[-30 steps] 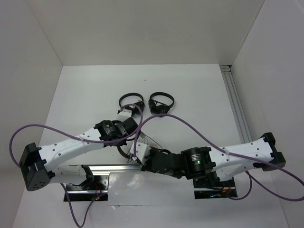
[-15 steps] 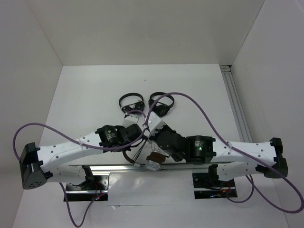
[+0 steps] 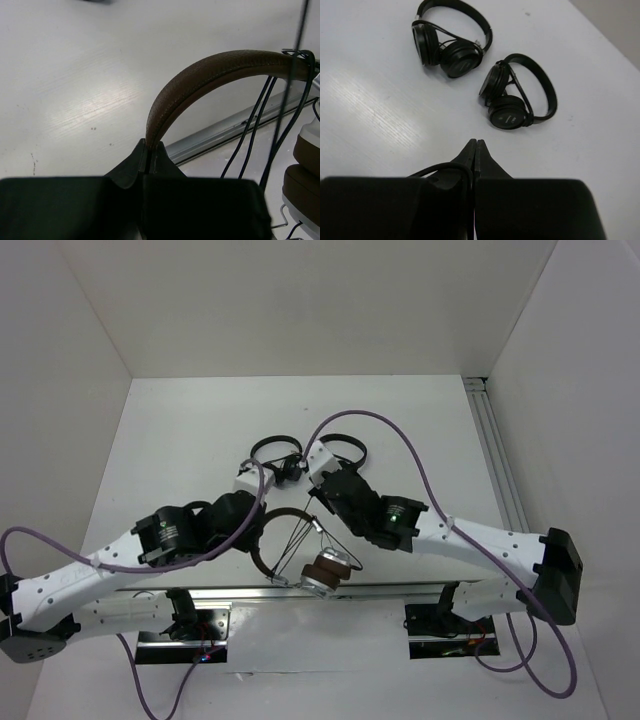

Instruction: Wrap the headphones

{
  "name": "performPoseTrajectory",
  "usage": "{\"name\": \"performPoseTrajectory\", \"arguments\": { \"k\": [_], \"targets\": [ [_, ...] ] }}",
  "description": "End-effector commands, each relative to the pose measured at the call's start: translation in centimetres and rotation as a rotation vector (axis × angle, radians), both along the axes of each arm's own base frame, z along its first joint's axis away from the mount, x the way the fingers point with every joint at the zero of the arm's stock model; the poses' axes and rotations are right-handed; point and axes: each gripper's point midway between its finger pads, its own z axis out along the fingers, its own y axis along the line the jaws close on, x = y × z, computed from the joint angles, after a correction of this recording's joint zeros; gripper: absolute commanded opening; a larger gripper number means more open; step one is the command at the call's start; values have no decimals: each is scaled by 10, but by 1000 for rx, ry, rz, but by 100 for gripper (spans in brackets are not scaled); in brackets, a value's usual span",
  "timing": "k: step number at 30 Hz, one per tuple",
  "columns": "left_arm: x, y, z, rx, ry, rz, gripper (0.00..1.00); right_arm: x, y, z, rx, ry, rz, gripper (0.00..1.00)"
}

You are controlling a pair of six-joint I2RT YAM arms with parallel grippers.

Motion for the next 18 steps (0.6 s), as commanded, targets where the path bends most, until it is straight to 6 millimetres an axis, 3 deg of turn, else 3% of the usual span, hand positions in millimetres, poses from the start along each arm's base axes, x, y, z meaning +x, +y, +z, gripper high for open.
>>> {"name": "performPoseTrajectory", "arguments": {
  "k": [1,3,6,7,8,12,18],
  "targets": [
    [-1,5,40,-49,-65,-37,0,16,10,12,143,42,61,2],
    [1,9,55,-60,-89,-21,0,21,10,7,184,83,76,2],
    [2,17,76,-88,-125,9,0,7,30,4,237,123,195,3],
    [3,19,80,-90,-134,16,0,3,33,-6,238,148,229,5],
    [4,19,86,-107,-143,30,0,-10,43,-5,264,174,317,7],
    [7,14,108,-159,-162,38,0,-26,62,-23,297,289,443,12],
    [15,14,112,-122,-181,73,0,-41,73,-30,388,332,525,25]
  ]
}}
